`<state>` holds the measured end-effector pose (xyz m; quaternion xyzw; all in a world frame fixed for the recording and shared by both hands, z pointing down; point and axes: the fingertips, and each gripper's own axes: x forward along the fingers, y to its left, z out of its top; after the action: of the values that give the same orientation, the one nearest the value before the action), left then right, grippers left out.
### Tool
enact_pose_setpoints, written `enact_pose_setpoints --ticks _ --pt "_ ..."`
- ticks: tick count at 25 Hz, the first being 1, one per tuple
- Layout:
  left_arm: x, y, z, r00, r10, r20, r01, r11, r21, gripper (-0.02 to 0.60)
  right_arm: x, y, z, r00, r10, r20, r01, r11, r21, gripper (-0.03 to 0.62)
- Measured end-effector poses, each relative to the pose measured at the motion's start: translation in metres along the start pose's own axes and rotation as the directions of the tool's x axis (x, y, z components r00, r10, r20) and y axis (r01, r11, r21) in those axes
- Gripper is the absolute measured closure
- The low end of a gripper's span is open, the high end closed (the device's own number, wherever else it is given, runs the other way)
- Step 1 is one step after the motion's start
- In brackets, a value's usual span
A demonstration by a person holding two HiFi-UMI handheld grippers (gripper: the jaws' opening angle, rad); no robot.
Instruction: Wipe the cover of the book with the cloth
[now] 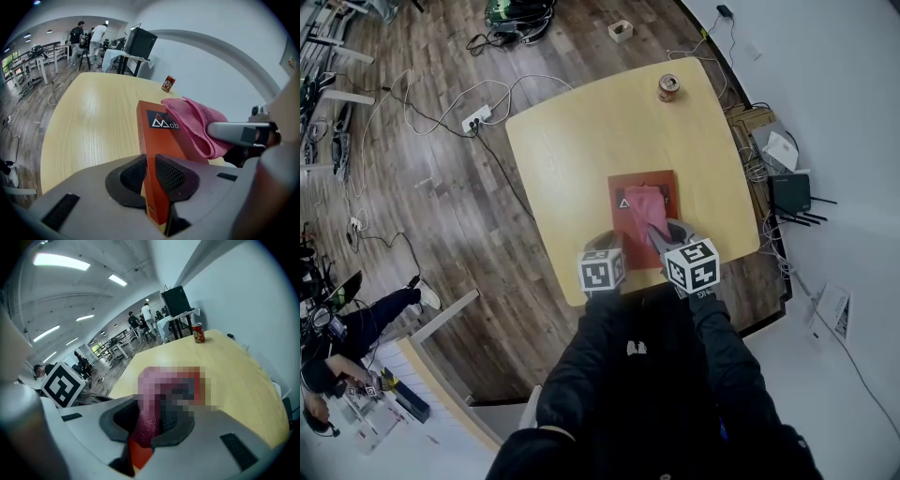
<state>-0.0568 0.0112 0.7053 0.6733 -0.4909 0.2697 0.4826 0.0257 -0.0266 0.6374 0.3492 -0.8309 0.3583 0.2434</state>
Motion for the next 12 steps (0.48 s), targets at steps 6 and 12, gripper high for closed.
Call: enact_pose_setpoints --ticks 6,12 --pt "-0.002 0.001 0.001 1.0 -0.006 0.005 0.006 1.0 0.002 0.497 0.028 0.033 -0.017 0.997 0.061 -0.052 -0.061 0.998 -0.003 0.511" --pt "-0.001 0.001 0.0 1.0 -0.012 -0.001 0.012 1.0 -0.002 0.497 0.044 0.028 -0.048 0.992 0.048 -0.119 -0.044 0.998 0.034 0.511"
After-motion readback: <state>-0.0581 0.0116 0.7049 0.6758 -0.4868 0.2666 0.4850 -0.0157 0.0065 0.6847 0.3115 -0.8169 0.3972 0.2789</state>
